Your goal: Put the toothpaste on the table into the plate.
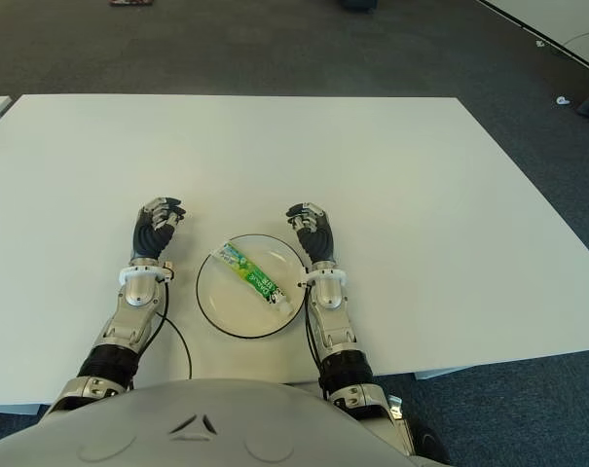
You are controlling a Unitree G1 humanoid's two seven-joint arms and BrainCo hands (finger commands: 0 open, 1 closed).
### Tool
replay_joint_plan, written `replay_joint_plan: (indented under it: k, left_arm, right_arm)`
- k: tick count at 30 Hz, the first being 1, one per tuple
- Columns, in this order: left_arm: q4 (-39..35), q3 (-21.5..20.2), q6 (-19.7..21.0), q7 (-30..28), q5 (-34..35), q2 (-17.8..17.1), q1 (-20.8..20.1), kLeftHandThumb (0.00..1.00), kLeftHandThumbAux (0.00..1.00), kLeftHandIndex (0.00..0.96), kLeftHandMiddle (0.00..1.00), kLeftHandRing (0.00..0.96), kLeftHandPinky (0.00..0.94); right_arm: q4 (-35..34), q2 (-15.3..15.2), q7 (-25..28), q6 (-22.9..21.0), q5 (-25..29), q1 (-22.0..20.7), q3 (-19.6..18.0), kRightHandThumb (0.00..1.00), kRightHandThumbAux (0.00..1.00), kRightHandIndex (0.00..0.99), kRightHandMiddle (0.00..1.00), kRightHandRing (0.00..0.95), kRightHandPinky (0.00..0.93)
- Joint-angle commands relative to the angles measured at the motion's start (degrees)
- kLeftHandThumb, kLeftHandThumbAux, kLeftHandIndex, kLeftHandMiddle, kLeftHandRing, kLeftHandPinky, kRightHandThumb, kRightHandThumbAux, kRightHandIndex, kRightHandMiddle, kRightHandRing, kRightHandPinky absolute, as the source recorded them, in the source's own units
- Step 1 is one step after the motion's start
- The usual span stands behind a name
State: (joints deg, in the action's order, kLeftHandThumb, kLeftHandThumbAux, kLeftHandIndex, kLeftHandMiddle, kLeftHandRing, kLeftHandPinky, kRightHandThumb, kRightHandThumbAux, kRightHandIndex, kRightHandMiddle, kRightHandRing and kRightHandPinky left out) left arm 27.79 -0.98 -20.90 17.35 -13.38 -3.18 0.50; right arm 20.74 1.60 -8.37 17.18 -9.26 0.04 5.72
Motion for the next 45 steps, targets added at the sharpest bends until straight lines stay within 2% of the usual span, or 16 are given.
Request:
replay_joint_plan:
  k: [1, 17, 29, 45]
  left_arm:
    - [2.0, 0.2, 0.5, 1.0, -0.4, 0.2, -1.1, 0.700, 0.722, 0.430, 0.542, 0.552, 0.540]
    - [5.1, -0.1, 0.0, 2.5, 0.4, 0.8, -2.1, 0.703, 0.721, 0.431, 0.556, 0.566, 0.547]
    - [5.3, -0.8, -0.7, 2.5, 1.6, 1.5, -2.0, 0.705, 0.720, 0.432, 0.605, 0.604, 0.597]
    - [5.1, -1.0, 0.0, 2.6, 1.9, 1.8, -1.8, 0.705, 0.720, 0.433, 0.635, 0.627, 0.611]
  right_arm:
    - [0.5, 0.0, -0.3, -2.3, -1.0, 0.4, 0.4, 0.712, 0.732, 0.418, 0.468, 0.453, 0.442]
    - [0.2, -0.6, 0.0, -2.6, -0.4, 0.3, -0.1, 0.711, 0.731, 0.419, 0.478, 0.458, 0.450]
    - [0.6, -1.4, 0.5, -1.9, 0.1, 0.1, -0.7, 0.710, 0.731, 0.419, 0.482, 0.466, 0.464]
    - [1.1, -2.0, 1.5, -2.1, 1.2, -0.3, -1.6, 0.709, 0.732, 0.419, 0.460, 0.451, 0.449]
